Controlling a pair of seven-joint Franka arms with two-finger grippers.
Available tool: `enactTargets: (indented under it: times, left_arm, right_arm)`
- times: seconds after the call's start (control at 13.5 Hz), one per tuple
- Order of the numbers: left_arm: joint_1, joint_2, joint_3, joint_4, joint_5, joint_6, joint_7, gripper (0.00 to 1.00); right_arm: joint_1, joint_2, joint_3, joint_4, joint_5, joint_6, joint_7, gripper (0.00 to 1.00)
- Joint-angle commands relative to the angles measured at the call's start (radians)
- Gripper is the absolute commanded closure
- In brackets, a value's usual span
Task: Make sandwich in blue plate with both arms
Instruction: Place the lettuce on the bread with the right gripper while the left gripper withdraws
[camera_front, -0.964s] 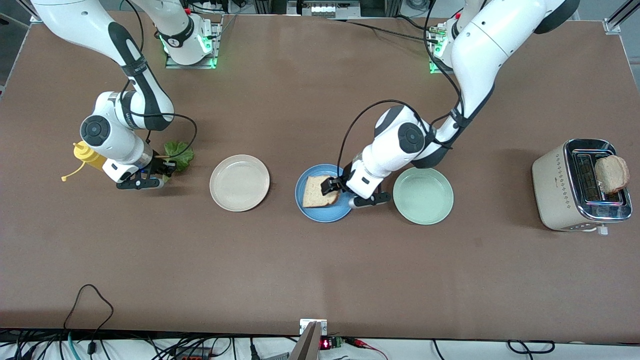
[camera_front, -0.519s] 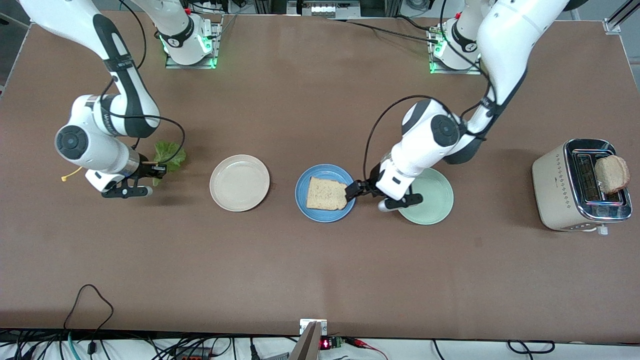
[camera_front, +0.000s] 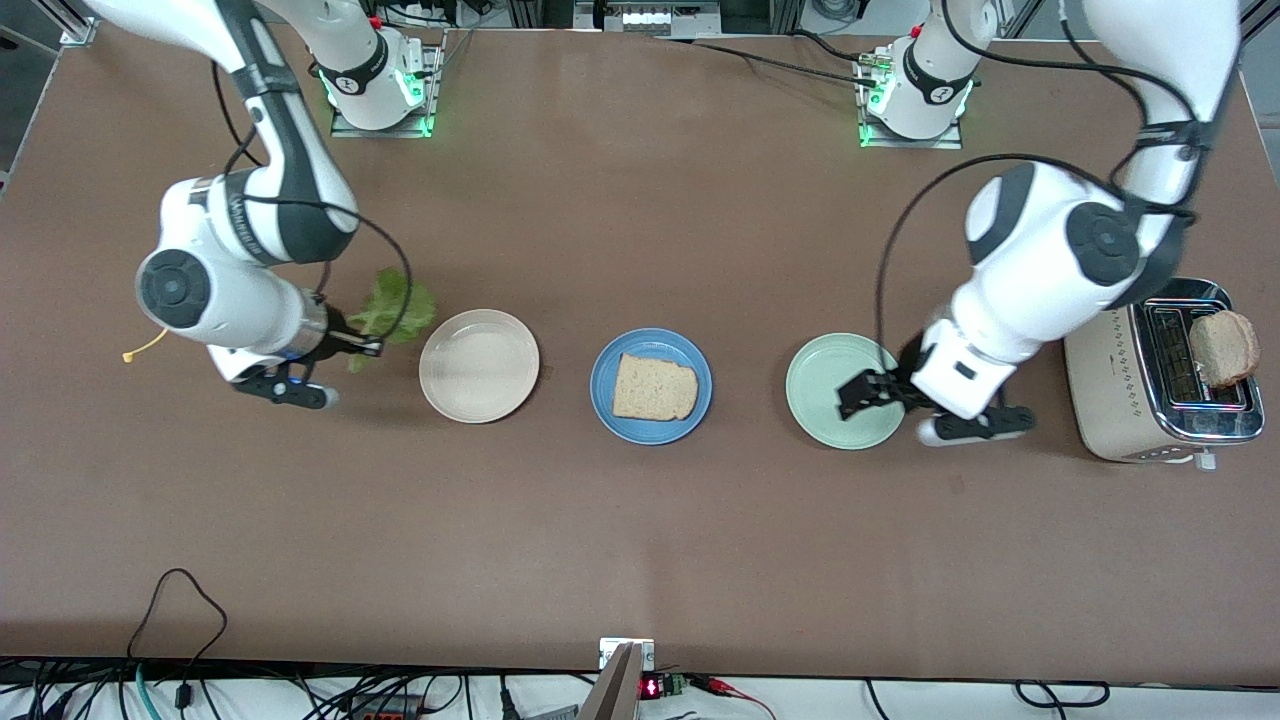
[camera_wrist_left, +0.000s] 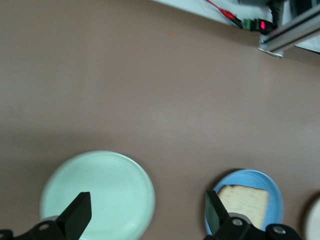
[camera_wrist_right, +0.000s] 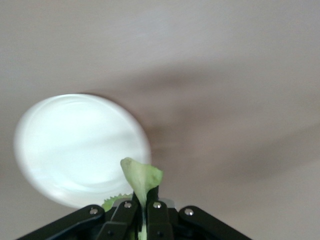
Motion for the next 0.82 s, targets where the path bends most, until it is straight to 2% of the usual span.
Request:
enactTargets:
  times: [0.0, 0.22, 0.37, 0.45, 0.52, 0.59, 0.74]
  left_arm:
    - [0.043, 0.004, -0.008, 0.057, 0.112, -0.072, 0.092, 0.0]
    - [0.06, 0.004, 0.007, 0.177, 0.109, -0.221, 0.231, 0.0]
    - [0.035, -0.013, 0.096, 0.235, 0.094, -0.296, 0.287, 0.0]
    - [-0.021, -0.033, 0.178, 0.243, 0.091, -0.315, 0.298, 0.0]
    - [-0.105, -0.062, 0.294, 0.245, 0.064, -0.32, 0.319, 0.0]
    - [-0.185, -0.091, 0.417, 0.245, -0.008, -0.326, 0.354, 0.0]
    - [-0.276, -0.123, 0.579, 0.245, -0.131, -0.384, 0.419, 0.0]
  right_arm:
    - [0.09, 0.053, -0.008, 0.104, 0.107, -0.025, 0.253, 1.0]
    - [0.185, 0.163, -0.008, 0.24, 0.188, -0.016, 0.533, 1.0]
    - [0.244, 0.247, -0.009, 0.338, 0.217, 0.01, 0.695, 1.0]
    - [0.27, 0.283, -0.009, 0.372, 0.23, 0.05, 0.771, 1.0]
    - [0.29, 0.318, -0.008, 0.399, 0.236, 0.107, 0.836, 1.0]
    - [0.31, 0.344, -0.008, 0.411, 0.239, 0.16, 0.881, 1.0]
    - [0.342, 0.378, -0.008, 0.416, 0.239, 0.24, 0.938, 0.99]
